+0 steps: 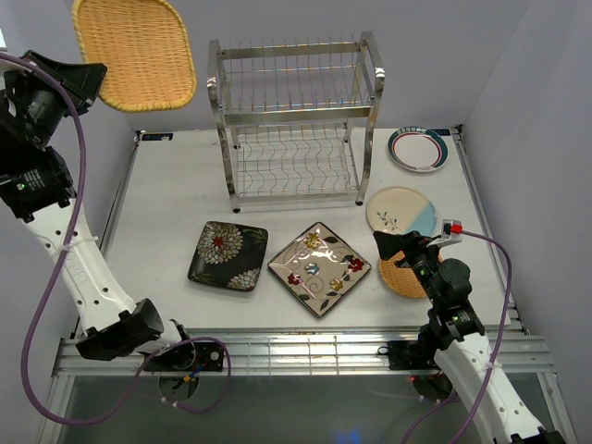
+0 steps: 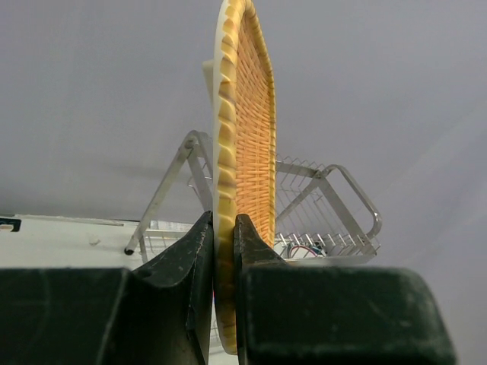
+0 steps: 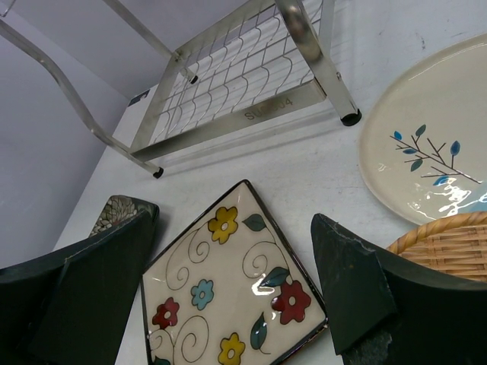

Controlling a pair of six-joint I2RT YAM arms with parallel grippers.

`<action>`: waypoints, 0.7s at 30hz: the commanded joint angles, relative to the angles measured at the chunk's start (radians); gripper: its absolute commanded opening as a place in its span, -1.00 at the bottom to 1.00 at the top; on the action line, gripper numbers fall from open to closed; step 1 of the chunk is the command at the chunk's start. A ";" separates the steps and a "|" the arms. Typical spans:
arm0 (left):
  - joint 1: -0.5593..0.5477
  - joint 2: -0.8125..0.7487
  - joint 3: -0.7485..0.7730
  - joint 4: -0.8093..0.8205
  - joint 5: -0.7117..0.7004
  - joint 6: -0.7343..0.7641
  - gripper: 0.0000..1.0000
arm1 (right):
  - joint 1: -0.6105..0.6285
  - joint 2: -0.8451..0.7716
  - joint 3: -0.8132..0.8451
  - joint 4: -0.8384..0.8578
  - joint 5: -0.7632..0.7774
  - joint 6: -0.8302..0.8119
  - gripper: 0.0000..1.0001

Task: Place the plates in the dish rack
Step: Insert the plate into the dish rack.

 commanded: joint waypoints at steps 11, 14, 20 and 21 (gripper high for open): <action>-0.271 0.130 0.271 -0.022 -0.331 0.083 -1.00 | 0.002 0.022 0.019 0.076 -0.027 0.014 0.80; -0.337 0.167 0.311 -0.033 -0.405 0.118 -1.00 | 0.002 0.031 0.017 0.086 -0.033 0.018 0.80; -0.534 0.206 0.291 -0.030 -0.610 0.226 -1.00 | 0.002 0.045 0.016 0.098 -0.036 0.020 0.80; -0.583 0.214 0.293 -0.027 -0.650 0.243 -1.00 | 0.002 0.047 0.016 0.096 -0.033 0.020 0.80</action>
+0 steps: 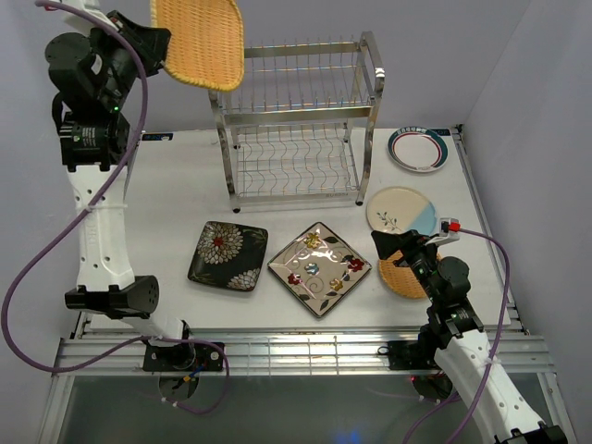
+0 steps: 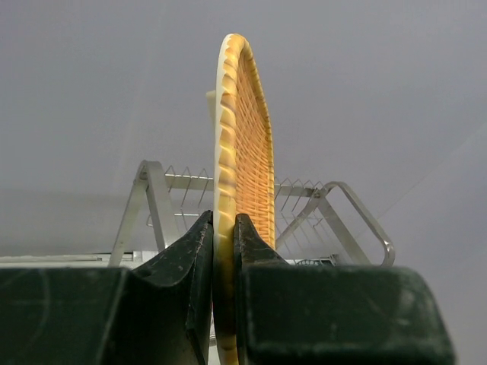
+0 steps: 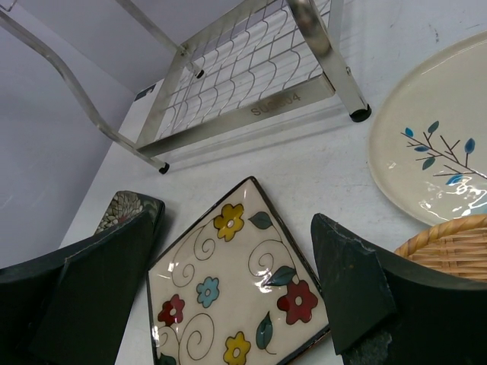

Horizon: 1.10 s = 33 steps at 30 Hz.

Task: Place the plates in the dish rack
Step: Insert the plate into the dish rack.

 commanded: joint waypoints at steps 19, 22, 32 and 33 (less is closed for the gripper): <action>-0.289 0.040 -0.061 0.308 -0.520 0.308 -1.00 | 0.002 0.032 0.014 0.064 0.003 0.004 0.80; -0.321 0.060 -0.058 0.345 -0.564 0.374 -1.00 | 0.002 0.044 0.013 0.074 0.003 0.003 0.80; -0.422 0.131 -0.046 0.425 -0.650 0.525 -1.00 | 0.002 0.055 0.014 0.075 0.006 -0.002 0.80; -0.448 0.143 -0.046 0.451 -0.672 0.550 -1.00 | 0.002 0.057 0.013 0.077 0.006 -0.004 0.80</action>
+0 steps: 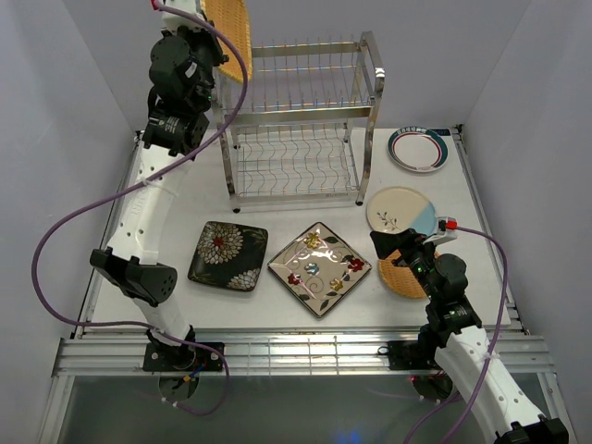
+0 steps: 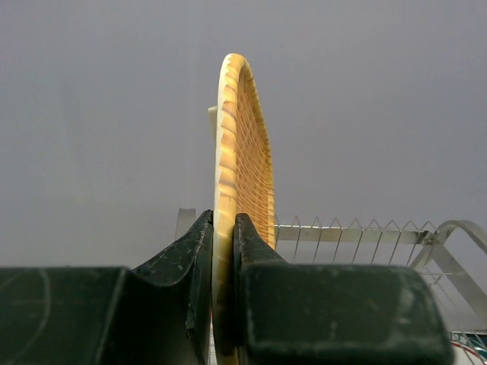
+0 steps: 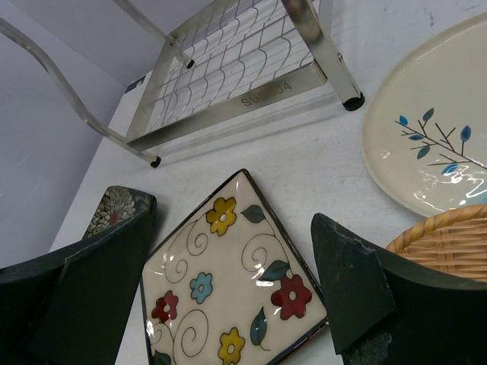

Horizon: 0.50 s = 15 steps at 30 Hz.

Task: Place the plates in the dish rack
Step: Insert the plate into the dish rack.

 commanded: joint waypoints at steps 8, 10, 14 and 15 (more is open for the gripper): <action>-0.082 0.017 0.009 0.234 -0.139 0.231 -1.00 | 0.002 0.007 0.013 0.064 0.002 -0.006 0.80; -0.085 0.020 0.003 0.246 -0.147 0.248 -1.00 | 0.002 0.008 0.013 0.068 0.000 -0.006 0.80; -0.085 0.013 -0.024 0.286 -0.162 0.282 -1.00 | 0.003 0.014 0.011 0.074 0.000 -0.006 0.80; -0.085 0.011 -0.026 0.294 -0.165 0.290 -1.00 | 0.002 0.017 0.011 0.072 0.000 -0.008 0.80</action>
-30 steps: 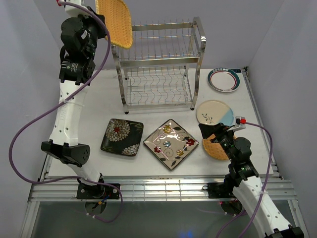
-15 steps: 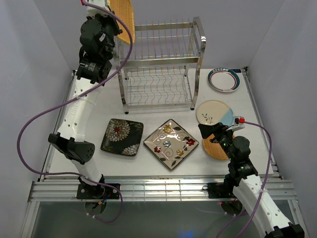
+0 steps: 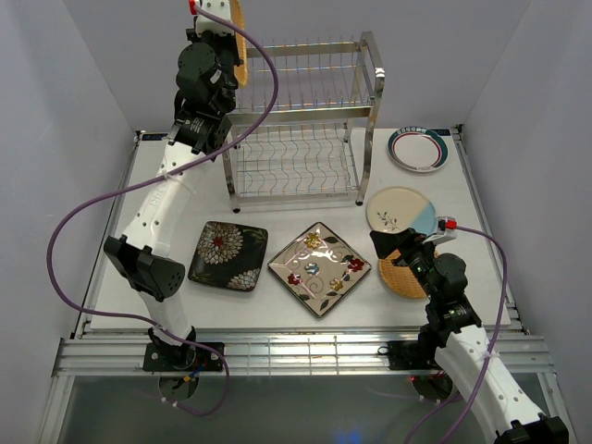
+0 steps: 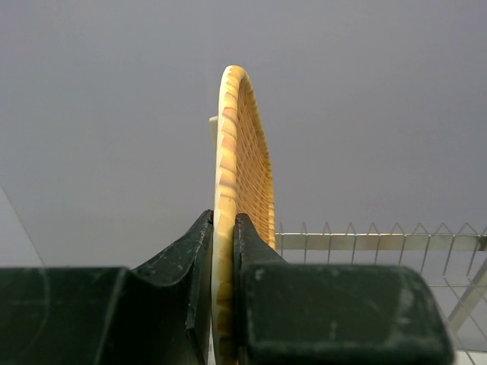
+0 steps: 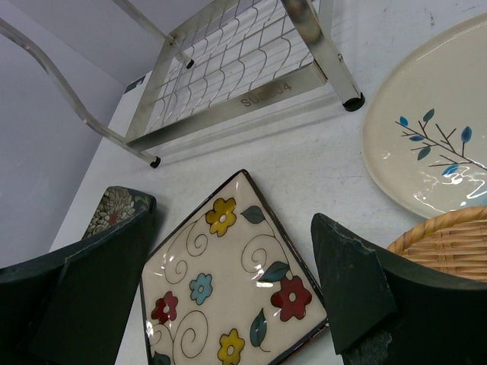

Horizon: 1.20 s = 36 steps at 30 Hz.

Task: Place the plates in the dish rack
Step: Insert the plate into the dish rack.

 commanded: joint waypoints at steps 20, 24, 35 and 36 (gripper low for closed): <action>0.001 -0.105 -0.126 0.164 -0.024 0.086 -1.00 | 0.002 -0.003 0.008 0.062 -0.001 -0.009 0.80; 0.001 -0.116 -0.158 0.167 -0.024 0.082 -1.00 | 0.000 -0.006 0.008 0.059 -0.001 -0.010 0.80; 0.018 -0.122 -0.201 0.161 -0.024 0.057 -1.00 | 0.002 -0.004 0.008 0.058 0.002 -0.012 0.80; 0.020 -0.126 -0.203 0.160 -0.025 0.059 -0.99 | 0.002 -0.006 0.008 0.058 0.002 -0.012 0.80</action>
